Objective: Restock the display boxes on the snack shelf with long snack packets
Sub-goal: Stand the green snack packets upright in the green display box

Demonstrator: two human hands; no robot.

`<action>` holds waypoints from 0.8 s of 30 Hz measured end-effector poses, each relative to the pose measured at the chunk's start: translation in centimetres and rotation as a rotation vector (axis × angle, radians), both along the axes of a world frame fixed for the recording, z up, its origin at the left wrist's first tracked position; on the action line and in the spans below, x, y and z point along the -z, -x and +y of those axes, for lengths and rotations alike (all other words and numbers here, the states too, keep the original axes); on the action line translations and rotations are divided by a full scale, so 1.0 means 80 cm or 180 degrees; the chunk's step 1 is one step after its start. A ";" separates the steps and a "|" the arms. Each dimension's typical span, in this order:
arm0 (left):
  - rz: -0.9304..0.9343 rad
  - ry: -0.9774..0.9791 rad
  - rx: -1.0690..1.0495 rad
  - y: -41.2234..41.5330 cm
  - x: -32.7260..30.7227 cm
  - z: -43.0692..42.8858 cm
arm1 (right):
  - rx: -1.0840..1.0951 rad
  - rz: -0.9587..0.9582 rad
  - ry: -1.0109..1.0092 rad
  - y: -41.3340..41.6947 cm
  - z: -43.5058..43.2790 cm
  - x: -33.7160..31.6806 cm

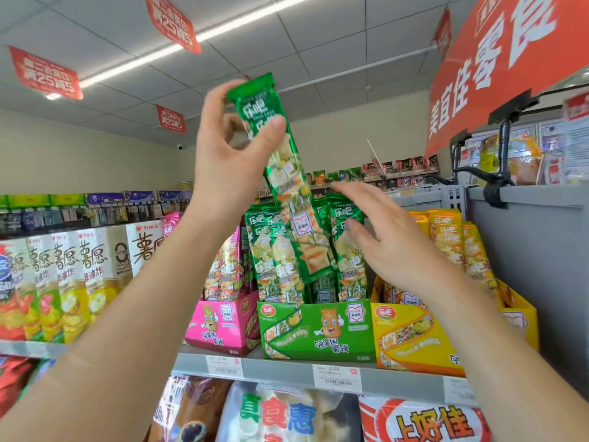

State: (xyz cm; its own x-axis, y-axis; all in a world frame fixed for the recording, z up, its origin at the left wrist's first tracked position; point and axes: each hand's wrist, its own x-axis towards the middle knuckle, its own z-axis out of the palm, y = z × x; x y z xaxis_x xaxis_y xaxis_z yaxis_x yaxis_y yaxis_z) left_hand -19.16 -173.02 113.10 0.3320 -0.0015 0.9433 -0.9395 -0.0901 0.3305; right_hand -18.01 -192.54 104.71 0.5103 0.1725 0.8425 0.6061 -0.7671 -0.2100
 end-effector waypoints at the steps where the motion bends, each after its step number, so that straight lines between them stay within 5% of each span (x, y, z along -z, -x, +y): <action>1: -0.0079 0.0184 0.0015 0.006 0.001 -0.001 | 0.0049 -0.0010 -0.0022 0.003 0.003 0.001; 8: -0.0075 0.0006 0.0332 0.054 0.073 0.011 | -0.0450 -0.0518 -0.1108 0.063 0.025 0.038; 11: -0.0053 0.0331 0.0244 0.060 0.117 0.004 | -0.1544 0.0660 -0.1333 0.108 0.056 0.090; 14: 0.0201 0.0728 -0.0040 0.063 0.147 -0.004 | -0.1712 0.1760 -0.1341 0.132 0.093 0.137; 17: 0.0565 0.0977 0.0042 0.061 0.171 0.001 | -0.1500 0.2073 -0.1887 0.146 0.114 0.160; 21: 0.1584 0.1655 0.0974 0.054 0.189 0.021 | -0.1382 0.2504 -0.2715 0.162 0.130 0.168; 24: 0.1657 0.1708 0.0897 0.056 0.204 0.030 | -0.1385 0.2569 -0.2859 0.177 0.142 0.177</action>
